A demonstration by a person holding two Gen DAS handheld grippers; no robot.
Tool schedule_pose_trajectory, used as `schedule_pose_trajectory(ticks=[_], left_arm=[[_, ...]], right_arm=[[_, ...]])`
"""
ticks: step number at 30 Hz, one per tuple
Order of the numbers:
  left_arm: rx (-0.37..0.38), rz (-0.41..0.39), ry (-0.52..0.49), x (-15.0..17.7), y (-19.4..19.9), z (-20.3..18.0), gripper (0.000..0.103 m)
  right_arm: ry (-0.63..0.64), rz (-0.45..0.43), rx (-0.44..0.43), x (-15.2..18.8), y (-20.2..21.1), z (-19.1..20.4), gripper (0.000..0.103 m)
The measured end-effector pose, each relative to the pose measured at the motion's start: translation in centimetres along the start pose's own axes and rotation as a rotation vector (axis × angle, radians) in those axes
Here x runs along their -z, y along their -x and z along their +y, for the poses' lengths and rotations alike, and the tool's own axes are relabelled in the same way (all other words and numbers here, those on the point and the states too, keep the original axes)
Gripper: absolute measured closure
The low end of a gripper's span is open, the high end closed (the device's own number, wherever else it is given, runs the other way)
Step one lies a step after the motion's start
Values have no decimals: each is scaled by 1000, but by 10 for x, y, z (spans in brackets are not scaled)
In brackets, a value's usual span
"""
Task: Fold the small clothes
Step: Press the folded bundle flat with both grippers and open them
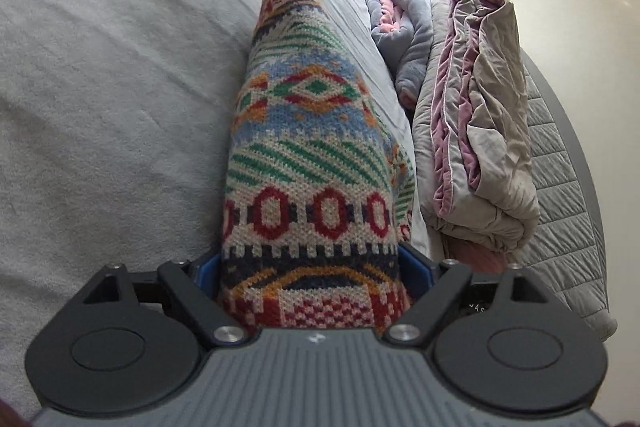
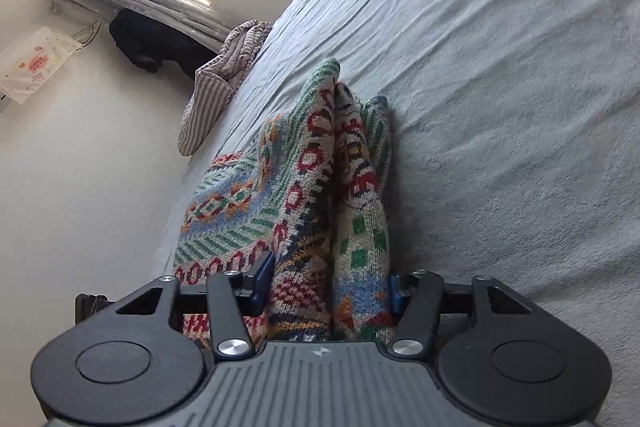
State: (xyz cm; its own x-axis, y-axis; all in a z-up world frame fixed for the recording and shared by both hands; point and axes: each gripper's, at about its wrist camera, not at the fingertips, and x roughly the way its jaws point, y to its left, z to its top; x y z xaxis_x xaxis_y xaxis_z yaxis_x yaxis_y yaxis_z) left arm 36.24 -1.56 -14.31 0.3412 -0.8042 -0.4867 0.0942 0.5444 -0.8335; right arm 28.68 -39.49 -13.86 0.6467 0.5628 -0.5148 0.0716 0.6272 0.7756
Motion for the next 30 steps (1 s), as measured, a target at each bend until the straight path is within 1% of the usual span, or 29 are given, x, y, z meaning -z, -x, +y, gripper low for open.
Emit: schedule_pose_trajectory(ticks=[1,2,3,5,8,11,13,15,17,18,19,20,21,22,23,25,26,28,30], left_arm=[[-10,-10,6,2,1,0,42],[-13,-20,12,4,3,-1,50],[-14,-28,17,4,8,-3,55],[-17,-26,18,6,20,-8,56],[-26,-34,-2,12,49,-14,56],[-48,-28,5,19,92,-12,56],[-63,-28,-4,27,121,-8,56],[-74,-28,-17,38,150,1,55],[-109,-26,-31,53,171,14,52],[-146,-29,-43,60,178,21,48],[-201,-38,-58,67,181,26,45],[-272,-55,-84,74,184,31,39],[-306,-78,-115,80,186,33,33],[-298,-110,-138,84,191,32,32],[-297,-152,-152,87,198,27,32],[-337,-231,-207,88,210,7,32],[-344,-283,-263,87,215,-6,32],[-321,-351,-347,84,220,-27,32],[-281,-366,-430,77,211,-44,33]], right_arm=[[14,-11,7,3,-1,5,61],[10,-23,13,5,-1,8,63],[13,-42,16,8,4,14,65],[33,-65,6,14,15,28,67],[74,-66,-10,28,24,56,68],[106,-30,4,50,27,88,68],[128,2,-3,72,27,107,68],[148,30,-19,93,24,121,68],[164,69,-36,121,20,130,67],[167,95,-33,134,16,132,65],[174,123,-26,145,10,132,60],[187,156,-2,156,4,131,57],[214,169,51,165,-2,131,50],[237,161,76,169,-4,132,44],[247,150,79,170,-2,133,43],[263,111,106,164,8,141,42],[285,70,128,161,14,151,41],[342,-28,161,154,28,166,41],[372,-120,163,144,39,176,43]])
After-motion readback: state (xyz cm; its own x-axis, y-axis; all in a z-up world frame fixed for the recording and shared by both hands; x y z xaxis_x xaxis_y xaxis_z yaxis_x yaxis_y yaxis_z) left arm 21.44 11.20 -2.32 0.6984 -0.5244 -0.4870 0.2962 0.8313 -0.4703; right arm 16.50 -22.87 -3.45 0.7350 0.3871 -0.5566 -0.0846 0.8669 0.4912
